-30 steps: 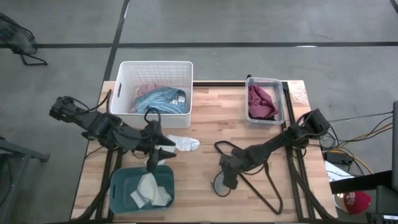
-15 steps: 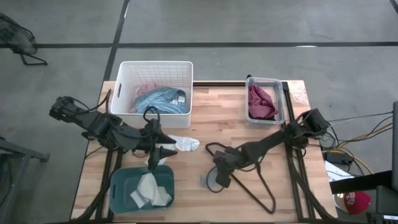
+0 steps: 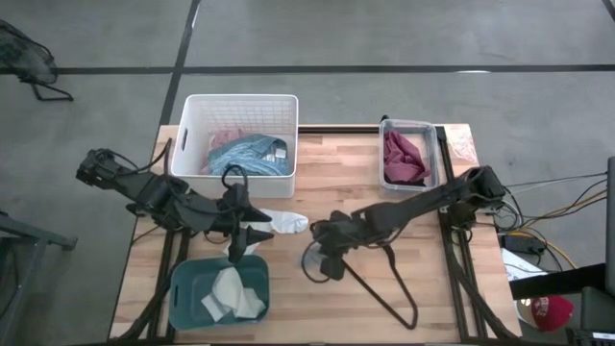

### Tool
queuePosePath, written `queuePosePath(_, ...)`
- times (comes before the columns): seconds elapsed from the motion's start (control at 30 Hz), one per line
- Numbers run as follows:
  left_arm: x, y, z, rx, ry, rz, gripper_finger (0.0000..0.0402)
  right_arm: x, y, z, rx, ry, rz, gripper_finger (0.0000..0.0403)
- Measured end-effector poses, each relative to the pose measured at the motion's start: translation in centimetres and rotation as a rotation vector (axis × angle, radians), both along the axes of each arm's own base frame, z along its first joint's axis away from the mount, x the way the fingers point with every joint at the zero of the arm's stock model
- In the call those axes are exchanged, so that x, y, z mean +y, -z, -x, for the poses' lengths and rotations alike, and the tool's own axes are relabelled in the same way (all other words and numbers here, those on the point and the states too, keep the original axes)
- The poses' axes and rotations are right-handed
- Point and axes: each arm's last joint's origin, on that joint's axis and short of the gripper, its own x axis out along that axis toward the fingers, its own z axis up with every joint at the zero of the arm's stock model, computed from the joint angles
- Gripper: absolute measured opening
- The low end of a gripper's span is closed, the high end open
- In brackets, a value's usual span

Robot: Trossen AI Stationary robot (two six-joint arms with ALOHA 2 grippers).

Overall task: Pick & Place Cloths
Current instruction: Put the gray sock into the blue bin

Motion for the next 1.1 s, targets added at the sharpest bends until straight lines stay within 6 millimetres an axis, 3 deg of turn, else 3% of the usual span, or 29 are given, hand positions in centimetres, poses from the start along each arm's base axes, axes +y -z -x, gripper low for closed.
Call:
queuePosePath(0.4, 0.5, 0.1, 0.1, -0.016, -0.140, -0.099, 0.0224, -1.6, -7.5, -1.9, -0.184, -0.098, 0.175, 0.0011)
queuePosePath(0.77, 0.6, 0.1, -0.2, -0.026, -0.190, -0.085, 0.0224, -2.9, -15.1, -2.4, -0.420, -0.079, 0.165, 0.0011)
queuePosePath(1.1, 0.0, 0.1, -1.3, -0.061, -0.160, -0.090, 0.0225, -3.0, -18.5, -2.1, -0.548, -0.018, 0.106, 0.0010)
